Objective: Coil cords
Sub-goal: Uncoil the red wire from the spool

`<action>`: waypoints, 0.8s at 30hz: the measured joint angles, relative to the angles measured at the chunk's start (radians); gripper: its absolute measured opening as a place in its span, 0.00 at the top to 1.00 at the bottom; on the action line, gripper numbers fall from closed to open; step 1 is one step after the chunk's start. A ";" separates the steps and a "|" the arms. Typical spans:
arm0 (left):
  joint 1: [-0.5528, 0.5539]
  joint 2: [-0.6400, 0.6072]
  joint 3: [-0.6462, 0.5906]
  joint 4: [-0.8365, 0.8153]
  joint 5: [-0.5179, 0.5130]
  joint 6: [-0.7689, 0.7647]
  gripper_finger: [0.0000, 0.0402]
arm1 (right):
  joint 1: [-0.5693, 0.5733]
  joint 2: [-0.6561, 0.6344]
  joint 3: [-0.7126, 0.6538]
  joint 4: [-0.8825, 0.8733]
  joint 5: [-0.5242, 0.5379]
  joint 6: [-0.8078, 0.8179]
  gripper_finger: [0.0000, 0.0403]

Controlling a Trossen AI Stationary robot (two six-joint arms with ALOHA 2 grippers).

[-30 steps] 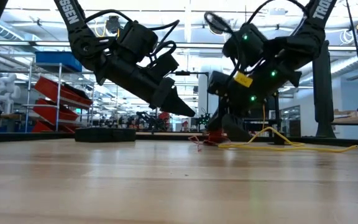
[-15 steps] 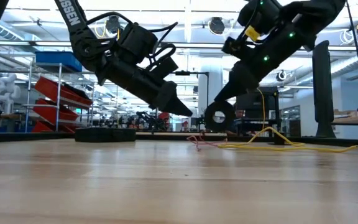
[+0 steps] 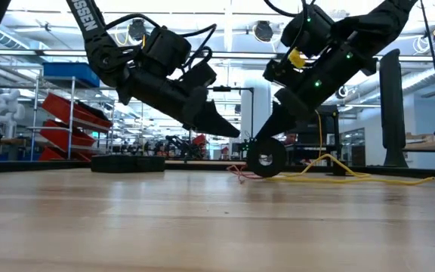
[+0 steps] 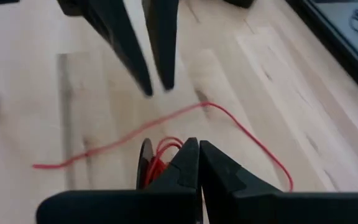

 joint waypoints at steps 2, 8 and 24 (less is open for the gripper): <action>0.000 0.000 0.000 0.005 0.030 -0.001 0.86 | 0.000 0.009 0.000 0.021 -0.029 0.003 1.00; 0.000 0.000 0.000 0.001 0.050 -0.001 0.86 | 0.000 0.015 -0.002 0.026 -0.036 0.011 1.00; -0.002 0.000 0.000 -0.001 0.053 -0.006 0.86 | 0.001 0.016 -0.078 0.133 -0.065 0.042 0.96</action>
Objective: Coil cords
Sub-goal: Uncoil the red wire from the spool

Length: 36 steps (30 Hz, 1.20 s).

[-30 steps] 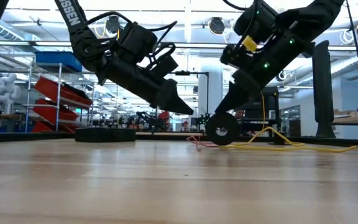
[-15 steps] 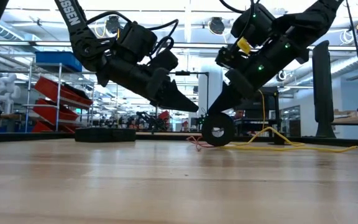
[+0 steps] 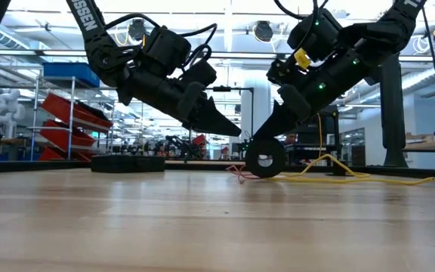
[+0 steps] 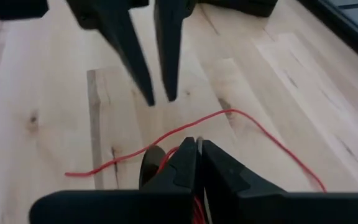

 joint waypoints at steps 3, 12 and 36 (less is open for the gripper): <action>0.000 0.000 0.000 0.000 0.000 0.000 0.86 | -0.004 0.001 -0.003 -0.010 0.000 0.000 0.93; 0.000 0.000 0.000 0.000 0.000 0.000 0.86 | -0.036 0.002 -0.003 -0.023 0.003 0.003 0.94; 0.002 -0.001 0.000 0.080 -0.104 0.033 0.86 | 0.030 -0.156 -0.005 0.033 0.135 -0.187 1.00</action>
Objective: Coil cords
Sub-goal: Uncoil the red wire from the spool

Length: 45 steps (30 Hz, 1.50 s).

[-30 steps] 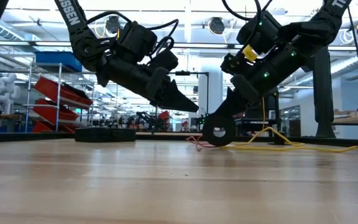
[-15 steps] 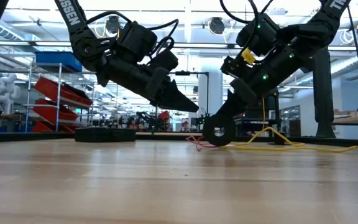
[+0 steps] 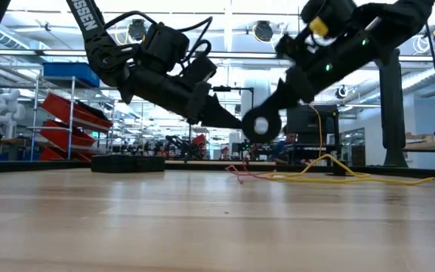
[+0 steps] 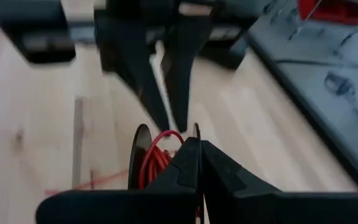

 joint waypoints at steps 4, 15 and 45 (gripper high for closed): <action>0.001 -0.002 0.000 0.060 -0.002 0.022 0.86 | 0.010 -0.095 0.000 -0.001 0.048 -0.012 1.00; -0.003 -0.002 0.000 0.246 0.087 -0.070 0.71 | 0.010 -0.271 0.002 0.003 0.132 -0.031 1.00; -0.050 0.025 0.182 0.135 -0.029 -0.088 0.61 | 0.009 -0.217 0.003 0.280 0.165 -0.095 1.00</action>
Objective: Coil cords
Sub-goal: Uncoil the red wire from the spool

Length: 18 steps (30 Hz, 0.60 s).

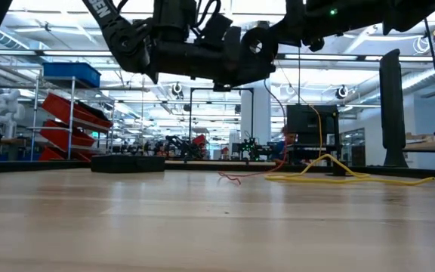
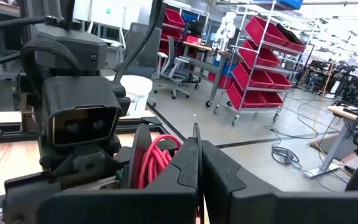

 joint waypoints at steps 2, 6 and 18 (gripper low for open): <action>0.000 0.000 0.004 -0.013 -0.032 0.000 0.61 | 0.000 0.000 0.000 0.000 0.000 0.000 1.00; 0.001 0.000 0.004 -0.015 -0.061 0.000 0.65 | 0.001 0.000 0.000 -0.001 0.000 0.000 1.00; -0.003 0.000 0.004 -0.033 -0.047 0.011 0.98 | -0.008 0.000 0.000 -0.087 0.085 -0.022 1.00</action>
